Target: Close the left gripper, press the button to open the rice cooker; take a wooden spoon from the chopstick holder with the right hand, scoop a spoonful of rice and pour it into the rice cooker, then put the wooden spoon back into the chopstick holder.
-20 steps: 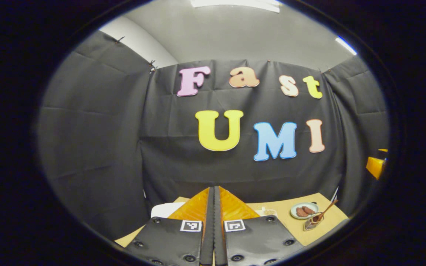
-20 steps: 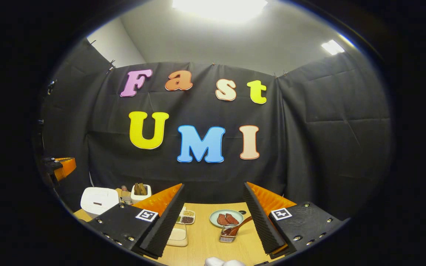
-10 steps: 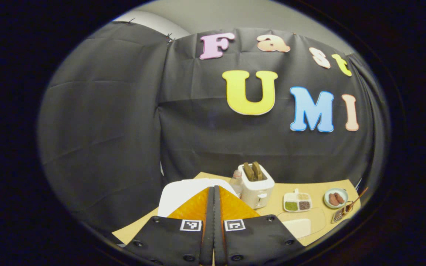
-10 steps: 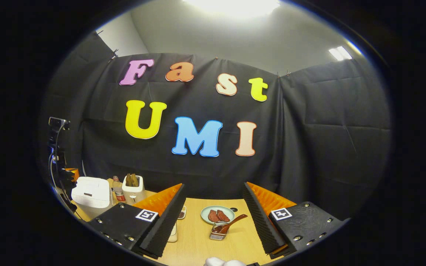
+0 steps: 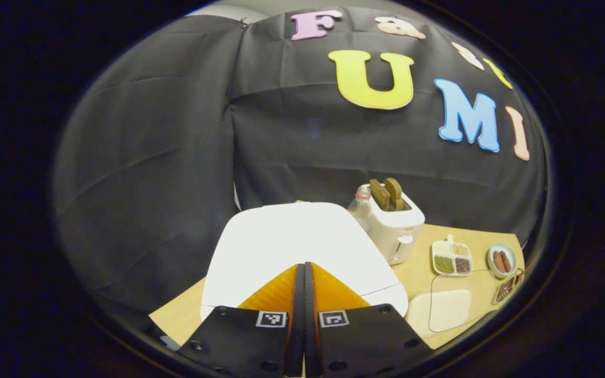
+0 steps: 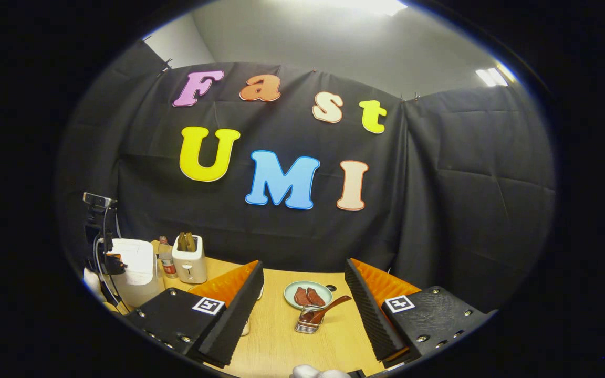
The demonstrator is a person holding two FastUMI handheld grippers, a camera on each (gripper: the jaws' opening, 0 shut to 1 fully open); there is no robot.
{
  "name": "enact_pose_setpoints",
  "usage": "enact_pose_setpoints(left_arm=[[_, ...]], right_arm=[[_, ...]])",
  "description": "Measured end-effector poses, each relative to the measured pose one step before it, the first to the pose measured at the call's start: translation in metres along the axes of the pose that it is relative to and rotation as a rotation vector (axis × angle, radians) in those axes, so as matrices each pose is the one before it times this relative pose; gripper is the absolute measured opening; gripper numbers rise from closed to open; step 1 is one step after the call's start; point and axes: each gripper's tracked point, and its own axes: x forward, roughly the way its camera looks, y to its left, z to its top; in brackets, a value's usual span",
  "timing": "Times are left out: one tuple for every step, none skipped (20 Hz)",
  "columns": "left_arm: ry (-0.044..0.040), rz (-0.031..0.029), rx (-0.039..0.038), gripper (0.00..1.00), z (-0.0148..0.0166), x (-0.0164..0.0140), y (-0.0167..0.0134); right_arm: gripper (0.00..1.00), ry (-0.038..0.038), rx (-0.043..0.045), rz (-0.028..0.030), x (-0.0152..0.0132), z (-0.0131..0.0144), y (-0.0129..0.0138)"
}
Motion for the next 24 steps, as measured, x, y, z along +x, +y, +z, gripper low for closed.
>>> enact_pose_setpoints(left_arm=[[0.01711,-0.00199,-0.00713,0.09,-0.00545,0.00375,-0.00094],[0.01907,-0.00382,-0.00178,0.08,-0.00603,0.00283,-0.00058],[0.01556,0.00104,-0.00407,0.09,-0.00524,-0.00087,0.00151],[-0.01698,-0.00021,0.01313,0.09,0.00467,0.00204,0.00016],[0.01626,0.00319,0.00334,0.09,-0.00292,0.00099,-0.00019],[-0.01355,-0.00120,0.00586,0.09,0.00184,0.00094,-0.00187],[0.01819,0.00128,0.00290,0.09,-0.00161,0.00131,-0.00030],[0.01273,-0.00336,0.00845,0.09,-0.00417,0.00119,0.00109],[0.02194,0.00207,-0.00047,0.09,0.00151,-0.00118,0.00031],[-0.00700,-0.00014,0.01224,0.09,-0.00043,0.00150,-0.00005],[0.02494,0.00240,-0.00546,0.09,-0.00276,0.00123,-0.00041],[-0.00642,-0.00394,-0.00457,0.09,0.00301,0.00005,-0.00094],[0.01024,-0.00496,-0.00174,0.09,-0.00034,0.00037,-0.00063],[-0.00543,-0.00310,0.00882,0.09,0.00059,-0.00068,0.00102],[-0.01649,0.00030,-0.00612,0.09,0.00218,-0.00100,0.00012],[-0.02983,-0.00278,0.00534,0.09,0.00807,-0.00207,-0.00120],[-0.08745,0.01690,0.00963,0.08,0.01965,-0.00551,0.00333],[-0.10784,0.01539,0.00626,0.09,0.02576,-0.00299,0.00610],[-0.10987,0.02229,0.00413,0.09,0.02893,-0.01113,0.00660],[-0.12084,-0.00523,0.00678,0.09,0.03715,-0.00775,0.00180],[-0.07778,-0.00908,-0.00712,0.09,0.02960,-0.01214,-0.00164],[-0.05515,-0.01414,0.00229,0.09,0.02617,-0.01732,-0.00179],[-0.04439,-0.00647,0.00148,0.09,0.02157,-0.01419,-0.00088],[-0.03583,-0.01744,-0.00989,0.09,0.01974,-0.01548,-0.00160]], right_arm=[[0.95,-0.00127,-0.00073,0.00297,-0.00003,0.00048,0.00155],[0.95,0.00002,-0.00029,0.00420,-0.00008,0.00029,0.00158],[0.95,0.00266,0.00023,0.00399,0.00078,-0.00013,0.00190],[0.95,-0.00210,0.00111,0.00114,-0.00034,0.00001,0.00101],[0.95,0.00081,0.00065,0.00208,-0.00004,-0.00023,0.00100],[0.95,0.00540,0.00170,0.00493,-0.00024,-0.00147,0.00117],[0.95,0.00331,0.00092,0.00310,-0.00074,-0.00142,0.00143],[0.95,0.00198,0.00101,0.00112,0.00041,-0.00055,0.00042],[0.95,0.00247,0.00191,0.00186,-0.00060,0.00007,0.00079],[0.95,0.00198,0.00375,0.00200,0.00025,-0.00083,0.00019],[0.95,-0.00183,0.00310,0.00042,-0.00030,-0.00023,0.00013],[0.95,0.00167,0.00220,-0.00132,0.00023,-0.00045,-0.00082],[0.95,0.00417,0.00305,0.00295,0.00022,-0.00271,0.00105],[0.95,0.00136,0.00325,0.00204,-0.00023,-0.00124,0.00055],[0.95,-0.00251,0.00218,-0.00166,-0.00093,-0.00145,-0.00097],[0.95,-0.00713,0.00435,0.00168,-0.00037,0.00080,-0.00023],[0.95,-0.01335,0.00981,0.00063,-0.00177,0.00055,0.00036],[0.95,-0.02028,0.01286,0.00372,-0.00092,0.00312,0.00073],[0.95,-0.01706,0.01086,0.00348,-0.00045,0.00054,0.00069],[0.95,-0.01528,0.00605,0.00004,-0.00001,0.00030,-0.00002],[0.95,-0.01491,0.00541,-0.00507,-0.00106,0.00138,-0.00199],[0.95,-0.01637,0.00492,-0.00372,-0.00053,0.00293,-0.00116],[0.95,-0.01403,0.00686,-0.00973,0.00084,0.00237,-0.00276],[0.95,-0.01121,0.01015,-0.01172,0.00136,0.00232,-0.00300]])
